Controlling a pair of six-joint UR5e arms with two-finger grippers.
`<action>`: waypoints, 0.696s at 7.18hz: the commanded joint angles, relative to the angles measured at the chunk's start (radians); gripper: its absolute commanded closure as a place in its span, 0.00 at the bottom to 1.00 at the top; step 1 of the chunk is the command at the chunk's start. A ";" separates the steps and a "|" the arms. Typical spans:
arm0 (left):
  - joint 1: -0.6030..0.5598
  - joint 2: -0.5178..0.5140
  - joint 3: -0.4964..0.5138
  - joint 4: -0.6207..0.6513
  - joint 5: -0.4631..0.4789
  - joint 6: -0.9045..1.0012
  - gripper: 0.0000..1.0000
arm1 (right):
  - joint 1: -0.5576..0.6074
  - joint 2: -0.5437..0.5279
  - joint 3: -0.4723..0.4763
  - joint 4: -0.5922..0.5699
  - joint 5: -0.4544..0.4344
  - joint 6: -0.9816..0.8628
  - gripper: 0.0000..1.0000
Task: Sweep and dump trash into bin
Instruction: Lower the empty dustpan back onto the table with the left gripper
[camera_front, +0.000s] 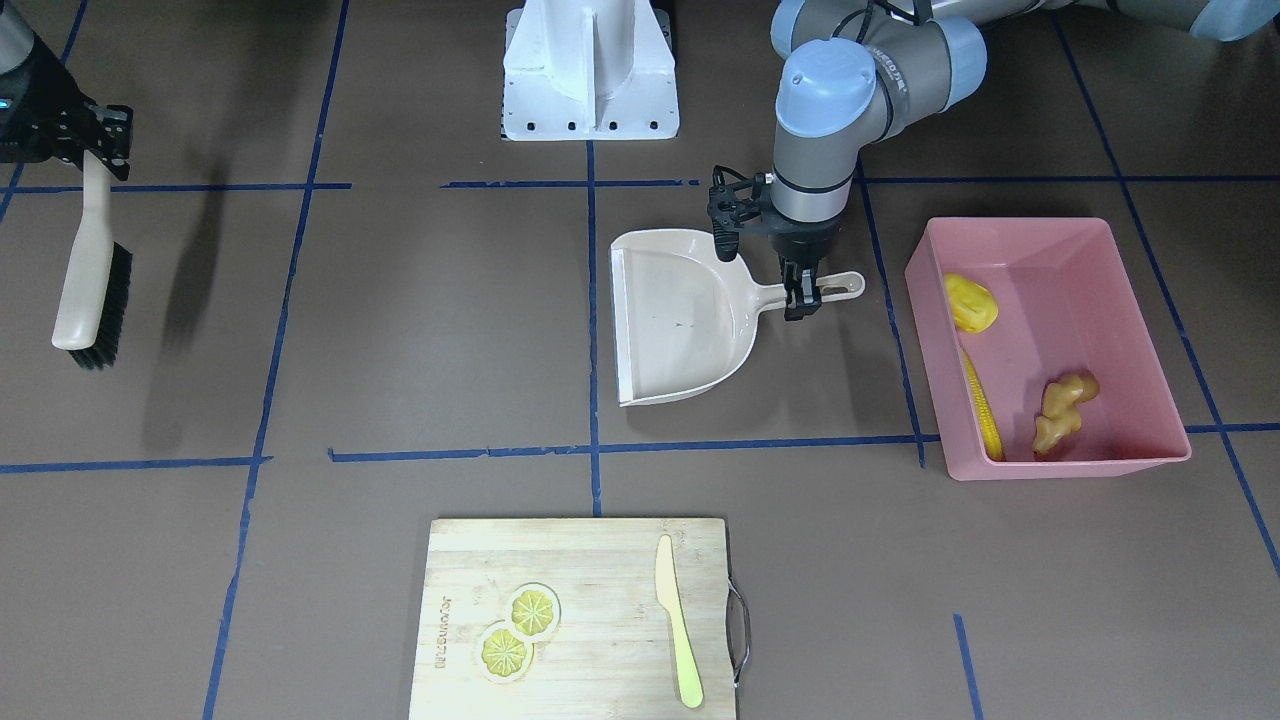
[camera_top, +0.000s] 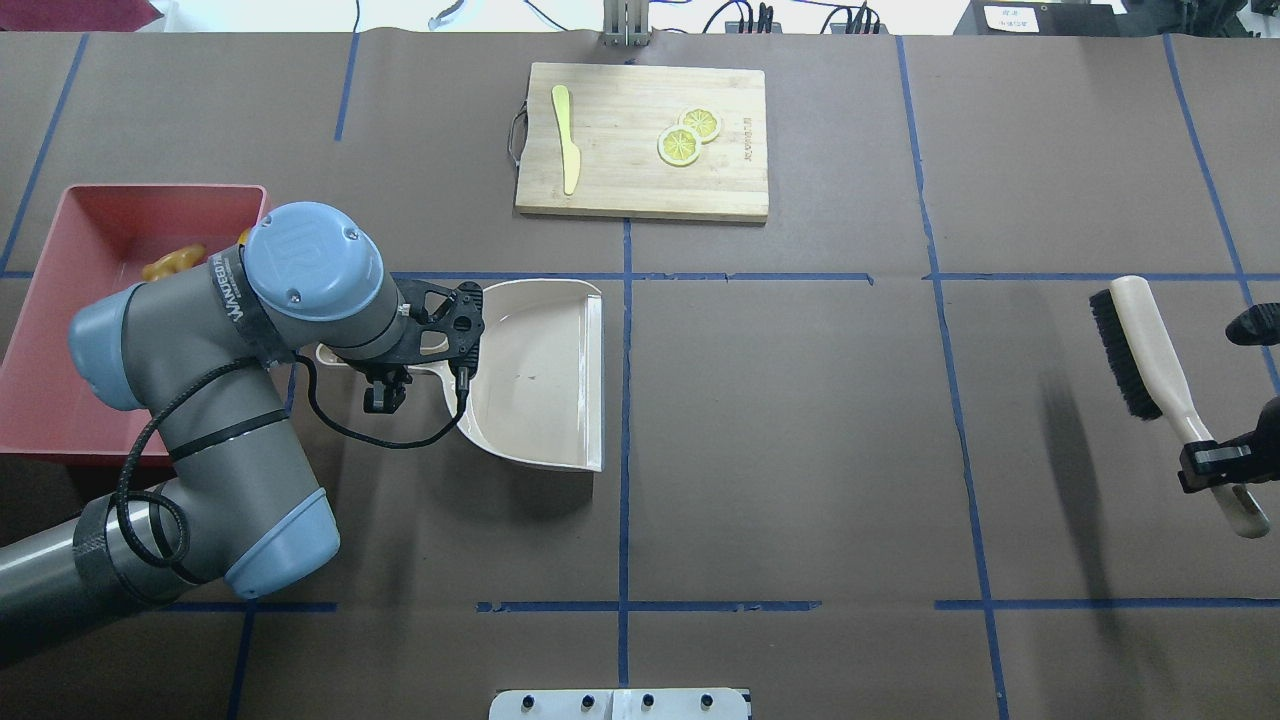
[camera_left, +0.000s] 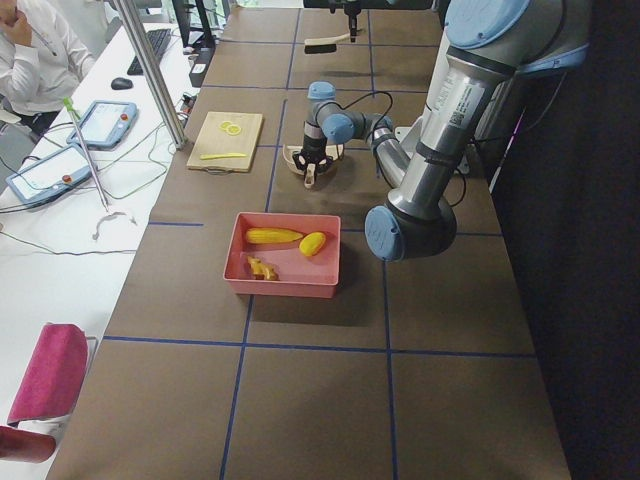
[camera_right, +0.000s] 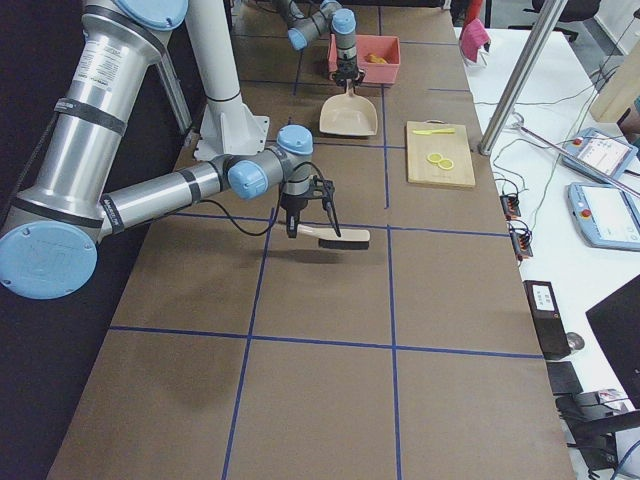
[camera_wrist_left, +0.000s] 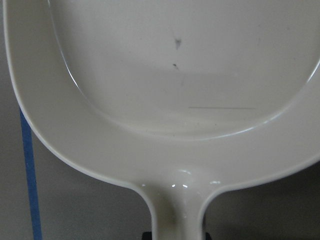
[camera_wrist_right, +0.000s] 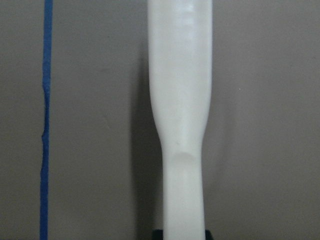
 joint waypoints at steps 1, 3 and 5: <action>0.012 0.006 0.001 0.001 0.047 0.000 0.82 | 0.000 -0.014 -0.032 0.013 0.065 -0.025 0.98; 0.030 0.005 -0.006 0.001 0.078 0.002 0.39 | -0.006 -0.011 -0.056 0.012 0.066 -0.033 0.98; 0.005 0.009 -0.056 0.002 0.078 0.000 0.00 | -0.006 -0.012 -0.097 0.016 0.146 -0.086 0.96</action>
